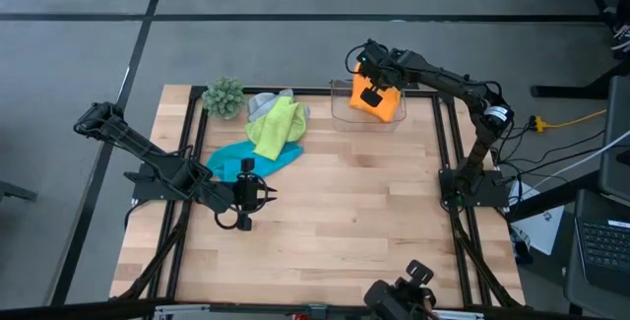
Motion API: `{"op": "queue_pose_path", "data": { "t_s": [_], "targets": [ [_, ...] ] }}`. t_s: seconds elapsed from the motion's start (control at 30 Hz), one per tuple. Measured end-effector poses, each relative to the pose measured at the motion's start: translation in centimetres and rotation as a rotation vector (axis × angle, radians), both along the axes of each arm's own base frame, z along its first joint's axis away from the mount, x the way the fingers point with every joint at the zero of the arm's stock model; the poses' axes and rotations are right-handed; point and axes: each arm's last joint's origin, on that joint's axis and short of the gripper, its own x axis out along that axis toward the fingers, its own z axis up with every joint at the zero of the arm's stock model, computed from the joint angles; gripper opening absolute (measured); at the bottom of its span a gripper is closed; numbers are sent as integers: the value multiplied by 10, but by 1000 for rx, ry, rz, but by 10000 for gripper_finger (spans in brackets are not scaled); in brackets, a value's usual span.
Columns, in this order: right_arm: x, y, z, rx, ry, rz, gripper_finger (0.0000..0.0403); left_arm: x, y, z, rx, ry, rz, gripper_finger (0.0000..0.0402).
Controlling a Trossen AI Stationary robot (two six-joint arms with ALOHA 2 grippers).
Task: Fold microfiber towels
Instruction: Put the orange microfiber cloth into the transparent bin
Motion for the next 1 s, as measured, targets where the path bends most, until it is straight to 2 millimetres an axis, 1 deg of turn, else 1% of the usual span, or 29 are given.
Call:
{"op": "queue_pose_path", "data": {
  "t_s": [0.2,0.47,0.57,0.7,0.83,1.0],
  "targets": [
    [2,-2,1,-23,49,91,3,0,0,0,-5,-1,3,74],
    [7,-6,6,-87,40,170,3,0,0,0,11,2,-5,74],
    [6,-3,10,-92,50,204,3,1,1,0,39,7,-15,74],
    [5,6,17,-66,44,268,3,2,5,0,46,8,-2,74],
    [7,8,24,-130,77,290,3,3,8,0,46,9,14,74],
    [8,6,33,-200,95,382,3,4,10,0,41,8,29,74]
  ]
}}
